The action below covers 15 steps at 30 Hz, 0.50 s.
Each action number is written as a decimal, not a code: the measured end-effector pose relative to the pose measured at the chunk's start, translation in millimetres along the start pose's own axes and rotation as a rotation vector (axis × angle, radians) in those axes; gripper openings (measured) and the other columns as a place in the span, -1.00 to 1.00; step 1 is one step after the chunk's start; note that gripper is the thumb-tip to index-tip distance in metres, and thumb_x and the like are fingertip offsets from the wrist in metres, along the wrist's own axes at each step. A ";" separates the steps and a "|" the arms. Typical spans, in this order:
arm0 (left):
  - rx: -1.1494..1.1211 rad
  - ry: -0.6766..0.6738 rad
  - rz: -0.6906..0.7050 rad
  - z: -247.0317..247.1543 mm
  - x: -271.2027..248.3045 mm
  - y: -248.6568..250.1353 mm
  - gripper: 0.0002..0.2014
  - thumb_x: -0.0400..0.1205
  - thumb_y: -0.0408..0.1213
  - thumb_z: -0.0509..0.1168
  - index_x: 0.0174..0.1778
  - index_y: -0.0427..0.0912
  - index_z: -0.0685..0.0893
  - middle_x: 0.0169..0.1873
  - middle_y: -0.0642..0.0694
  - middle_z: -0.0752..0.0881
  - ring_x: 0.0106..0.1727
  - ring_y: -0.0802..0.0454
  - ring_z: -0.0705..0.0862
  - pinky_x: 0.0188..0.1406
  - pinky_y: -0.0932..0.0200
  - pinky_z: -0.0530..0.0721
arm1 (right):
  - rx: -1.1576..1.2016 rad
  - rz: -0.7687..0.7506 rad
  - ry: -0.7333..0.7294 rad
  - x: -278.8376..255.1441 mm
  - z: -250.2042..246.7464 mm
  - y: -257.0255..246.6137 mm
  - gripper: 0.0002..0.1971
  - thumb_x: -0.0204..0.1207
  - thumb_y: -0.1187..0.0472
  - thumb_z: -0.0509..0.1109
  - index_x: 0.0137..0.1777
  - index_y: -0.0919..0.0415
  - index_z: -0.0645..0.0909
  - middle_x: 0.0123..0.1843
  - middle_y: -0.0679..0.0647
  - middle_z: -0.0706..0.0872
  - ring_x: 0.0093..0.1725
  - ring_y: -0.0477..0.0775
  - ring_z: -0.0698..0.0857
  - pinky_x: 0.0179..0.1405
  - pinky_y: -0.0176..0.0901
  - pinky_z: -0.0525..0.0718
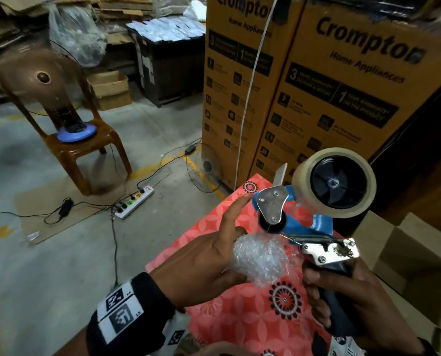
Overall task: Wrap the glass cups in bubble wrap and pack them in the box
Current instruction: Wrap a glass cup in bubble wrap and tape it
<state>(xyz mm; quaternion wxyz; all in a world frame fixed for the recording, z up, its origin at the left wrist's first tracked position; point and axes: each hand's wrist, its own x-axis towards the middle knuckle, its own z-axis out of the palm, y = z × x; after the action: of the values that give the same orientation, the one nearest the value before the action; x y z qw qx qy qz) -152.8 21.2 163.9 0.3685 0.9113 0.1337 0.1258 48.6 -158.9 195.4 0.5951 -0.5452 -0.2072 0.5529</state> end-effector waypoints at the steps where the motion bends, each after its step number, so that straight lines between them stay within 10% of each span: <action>1: -0.007 0.000 -0.001 1.1 0.7 -0.6 0.24 0.67 -0.16 0.56 0.77 0.28 -0.46 0.43 -0.11 0.70 -0.02 0.04 0.75 0.14 -0.01 0.68 | 0.007 -0.006 0.011 -1.1 0.1 -0.1 -0.48 0.13 0.31 0.72 0.00 0.51 0.58 -0.40 0.40 0.46 -0.61 0.15 0.44 -0.56 -0.09 0.51; 4: -0.026 -0.003 0.018 3.1 3.0 0.0 -0.08 0.69 -0.09 0.53 0.71 0.17 -0.06 0.46 -0.10 0.64 0.18 -0.12 0.76 0.17 -0.12 0.70 | 0.034 -0.010 0.051 -4.1 0.8 -1.3 -0.44 0.10 0.28 0.73 -0.04 0.58 0.54 -0.40 0.40 0.46 -0.63 0.14 0.44 -0.56 -0.10 0.50; 7: -0.082 0.008 0.032 6.7 6.6 2.8 -0.35 0.70 -0.10 0.51 0.43 0.13 0.12 0.20 -0.09 0.64 -0.06 -0.08 0.73 -0.04 -0.14 0.69 | 0.049 -0.019 0.064 -5.7 1.5 -2.9 -0.47 0.12 0.24 0.73 -0.15 0.59 0.52 -0.40 0.37 0.45 -0.62 0.13 0.42 -0.57 -0.13 0.47; 15: -0.284 0.028 0.002 7.8 14.3 11.5 0.04 0.69 -0.19 0.56 0.69 0.41 -0.17 0.38 0.02 0.72 0.16 0.07 0.81 0.28 0.26 0.66 | 0.107 -0.039 0.051 -11.8 2.7 -7.0 -0.63 0.15 0.25 0.72 -0.24 0.42 0.60 -0.39 0.35 0.42 -0.64 0.15 0.41 -0.62 -0.14 0.44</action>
<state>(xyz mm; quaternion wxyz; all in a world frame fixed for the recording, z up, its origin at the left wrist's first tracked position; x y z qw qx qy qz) -135.2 13.1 168.4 0.4919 0.8482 0.1189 0.1563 45.8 -166.7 206.6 0.6393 -0.5223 -0.1726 0.5373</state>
